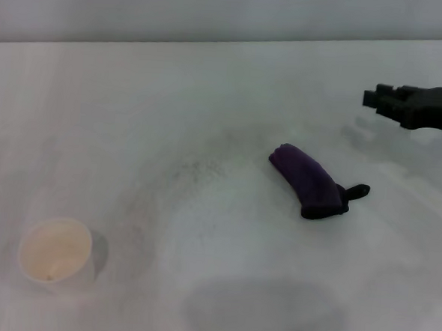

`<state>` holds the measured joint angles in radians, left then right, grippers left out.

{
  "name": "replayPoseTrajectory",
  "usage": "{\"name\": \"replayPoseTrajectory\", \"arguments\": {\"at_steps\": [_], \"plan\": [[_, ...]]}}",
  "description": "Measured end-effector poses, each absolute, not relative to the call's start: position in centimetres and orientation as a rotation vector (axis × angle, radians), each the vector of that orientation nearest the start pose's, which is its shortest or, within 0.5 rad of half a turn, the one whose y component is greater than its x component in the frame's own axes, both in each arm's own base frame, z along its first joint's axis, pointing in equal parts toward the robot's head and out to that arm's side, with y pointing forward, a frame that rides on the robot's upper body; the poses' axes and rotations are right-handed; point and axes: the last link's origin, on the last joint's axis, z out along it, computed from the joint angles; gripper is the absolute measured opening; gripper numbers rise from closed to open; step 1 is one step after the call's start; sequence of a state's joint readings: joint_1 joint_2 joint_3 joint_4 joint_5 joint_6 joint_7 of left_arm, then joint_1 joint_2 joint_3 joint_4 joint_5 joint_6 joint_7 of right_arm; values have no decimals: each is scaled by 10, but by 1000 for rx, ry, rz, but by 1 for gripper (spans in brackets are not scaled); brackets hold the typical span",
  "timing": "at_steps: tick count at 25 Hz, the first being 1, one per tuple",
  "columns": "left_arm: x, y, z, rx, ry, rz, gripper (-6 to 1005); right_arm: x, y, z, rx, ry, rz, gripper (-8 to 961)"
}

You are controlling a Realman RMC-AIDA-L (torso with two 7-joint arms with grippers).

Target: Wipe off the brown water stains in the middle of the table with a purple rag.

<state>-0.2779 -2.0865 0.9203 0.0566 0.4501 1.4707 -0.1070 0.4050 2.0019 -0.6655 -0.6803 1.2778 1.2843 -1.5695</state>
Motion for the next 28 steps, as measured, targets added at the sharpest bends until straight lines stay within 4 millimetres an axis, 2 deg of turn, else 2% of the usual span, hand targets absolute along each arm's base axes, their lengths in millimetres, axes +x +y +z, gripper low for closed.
{"name": "replayPoseTrajectory", "arguments": {"at_steps": [7,12,20,28], "plan": [[-371,264,34,-1394,-380,-624,875,342,335,54,-2130,770,734,337],[-370,264,34,-1387,-378,-635,876,348,331,49,-1982,631,777,337],[-365,267,32,-1389,-375,-654,875,358,323,53,-1755,546,789,338],[-365,269,32,-1386,-389,-665,876,361,315,63,-1634,498,815,339]]}}
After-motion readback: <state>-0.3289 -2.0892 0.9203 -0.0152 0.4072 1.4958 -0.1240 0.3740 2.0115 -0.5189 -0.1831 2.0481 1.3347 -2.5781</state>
